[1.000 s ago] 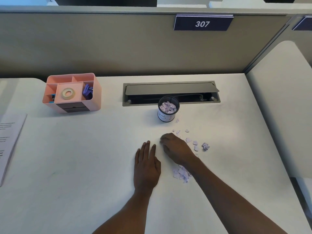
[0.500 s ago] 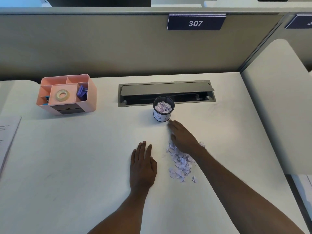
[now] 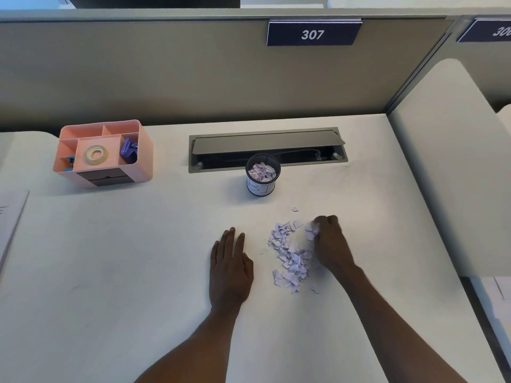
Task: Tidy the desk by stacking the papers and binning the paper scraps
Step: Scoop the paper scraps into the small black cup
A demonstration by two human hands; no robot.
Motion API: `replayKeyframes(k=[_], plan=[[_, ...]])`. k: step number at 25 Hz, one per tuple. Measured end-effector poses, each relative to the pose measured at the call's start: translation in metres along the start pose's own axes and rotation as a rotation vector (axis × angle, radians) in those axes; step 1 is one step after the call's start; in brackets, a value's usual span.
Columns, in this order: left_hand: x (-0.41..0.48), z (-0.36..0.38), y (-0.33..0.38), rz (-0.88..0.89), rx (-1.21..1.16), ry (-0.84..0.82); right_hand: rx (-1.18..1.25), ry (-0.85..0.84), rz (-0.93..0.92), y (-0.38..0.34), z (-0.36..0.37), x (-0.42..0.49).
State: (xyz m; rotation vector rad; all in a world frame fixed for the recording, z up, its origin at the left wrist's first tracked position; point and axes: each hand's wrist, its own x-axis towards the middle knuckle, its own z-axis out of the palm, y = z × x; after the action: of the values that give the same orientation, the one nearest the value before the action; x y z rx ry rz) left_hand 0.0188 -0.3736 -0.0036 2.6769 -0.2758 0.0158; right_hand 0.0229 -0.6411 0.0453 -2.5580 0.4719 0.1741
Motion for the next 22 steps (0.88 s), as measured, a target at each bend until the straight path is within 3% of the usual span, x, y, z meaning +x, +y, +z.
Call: replayKeyframes(k=[2, 4, 6, 9, 11, 14, 19, 22], plan=[[0.0, 0.0, 0.0, 0.009, -0.002, 0.01, 0.083, -0.143, -0.137, -0.01, 0.003, -0.007], [0.0, 0.0, 0.0, 0.008, -0.007, 0.016, 0.175, -0.172, -0.131, -0.016, -0.002, -0.011], [-0.001, 0.0, 0.0, 0.003, -0.012, 0.017, 0.189, -0.104, -0.015, -0.019, -0.009, -0.021], [0.0, 0.001, -0.001, 0.012, -0.006, 0.014, -0.025, -0.129, 0.225, -0.021, -0.016, -0.052], [0.0, 0.002, -0.001, 0.017, -0.006, 0.017, -0.128, -0.186, 0.3, -0.025, -0.006, -0.079], [0.0, 0.002, -0.001, 0.013, -0.003, 0.021, -0.052, -0.246, 0.359, -0.035, 0.021, -0.103], [0.0, 0.002, -0.001, 0.017, -0.002, 0.025, 0.208, -0.083, 0.323, -0.052, 0.029, -0.081], [0.0, 0.003, -0.001, 0.014, 0.002, 0.017, 0.003, -0.016, 0.226, -0.047, 0.015, -0.066]])
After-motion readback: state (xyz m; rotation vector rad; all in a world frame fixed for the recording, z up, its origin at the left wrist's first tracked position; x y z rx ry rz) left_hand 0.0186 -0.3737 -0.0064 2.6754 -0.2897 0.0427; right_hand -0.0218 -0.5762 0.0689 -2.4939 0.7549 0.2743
